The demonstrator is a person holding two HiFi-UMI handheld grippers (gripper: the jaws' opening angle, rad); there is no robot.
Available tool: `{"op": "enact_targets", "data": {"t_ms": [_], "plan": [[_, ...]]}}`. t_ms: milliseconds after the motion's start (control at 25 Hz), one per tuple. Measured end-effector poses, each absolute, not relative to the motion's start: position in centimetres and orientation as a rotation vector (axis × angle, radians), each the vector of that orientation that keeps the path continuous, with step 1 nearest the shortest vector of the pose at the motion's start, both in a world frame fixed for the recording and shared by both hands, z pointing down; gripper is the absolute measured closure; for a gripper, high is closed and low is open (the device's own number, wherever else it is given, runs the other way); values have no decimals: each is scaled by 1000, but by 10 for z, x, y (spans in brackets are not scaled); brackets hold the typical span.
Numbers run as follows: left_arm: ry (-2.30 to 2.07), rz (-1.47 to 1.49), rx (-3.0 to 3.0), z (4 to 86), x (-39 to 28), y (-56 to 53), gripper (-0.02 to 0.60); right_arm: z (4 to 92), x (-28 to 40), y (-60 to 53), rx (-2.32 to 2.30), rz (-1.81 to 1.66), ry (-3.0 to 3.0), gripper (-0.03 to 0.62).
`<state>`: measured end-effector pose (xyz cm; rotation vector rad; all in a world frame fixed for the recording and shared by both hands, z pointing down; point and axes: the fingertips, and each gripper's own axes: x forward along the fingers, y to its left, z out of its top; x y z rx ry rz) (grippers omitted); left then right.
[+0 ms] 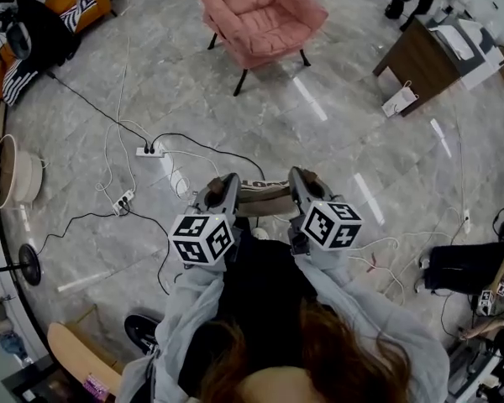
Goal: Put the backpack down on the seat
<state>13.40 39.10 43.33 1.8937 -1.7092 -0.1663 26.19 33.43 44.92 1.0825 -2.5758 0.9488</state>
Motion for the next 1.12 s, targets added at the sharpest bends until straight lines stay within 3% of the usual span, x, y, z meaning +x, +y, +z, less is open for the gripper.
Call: {"op": "enact_targets", "data": {"t_ms": [320, 1120], "plan": [[-1676, -175, 1871, 448, 118, 343, 568, 466, 252, 294, 1109, 1007, -2545, 586], [-1661, -221, 1933, 417, -11, 172, 568, 444, 131, 138, 1184, 996, -2564, 586]]}}
